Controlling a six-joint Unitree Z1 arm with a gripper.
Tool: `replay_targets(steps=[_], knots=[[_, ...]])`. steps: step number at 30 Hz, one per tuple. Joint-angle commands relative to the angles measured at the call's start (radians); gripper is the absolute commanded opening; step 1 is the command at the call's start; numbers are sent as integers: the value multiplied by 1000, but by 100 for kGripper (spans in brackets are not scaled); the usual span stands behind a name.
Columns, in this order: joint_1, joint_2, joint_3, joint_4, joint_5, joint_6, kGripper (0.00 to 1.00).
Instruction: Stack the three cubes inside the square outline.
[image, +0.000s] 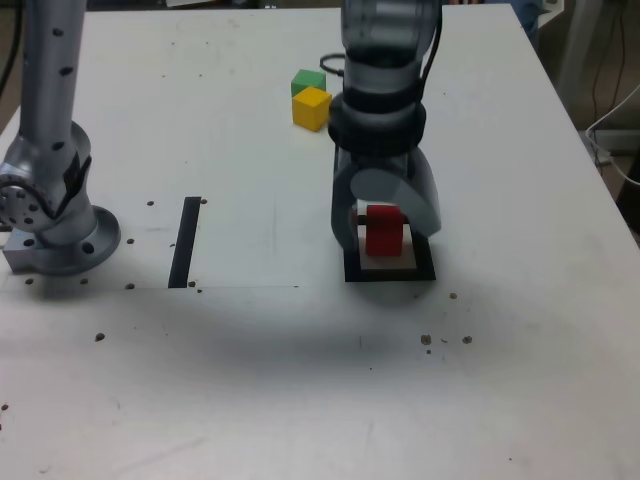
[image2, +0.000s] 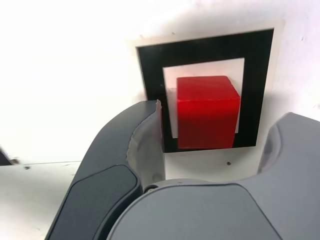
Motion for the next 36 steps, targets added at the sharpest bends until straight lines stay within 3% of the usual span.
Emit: replay_targets(steps=[1,7,19,29,36], knots=[[3,-21,-27,42,20,-3,100],[43,-71,-109,166,74,38,100],[292,-129,-116,277,84,262,100],[530,-94,-122,273,88,317,100],[634,-42,-132,212,119,488,100]])
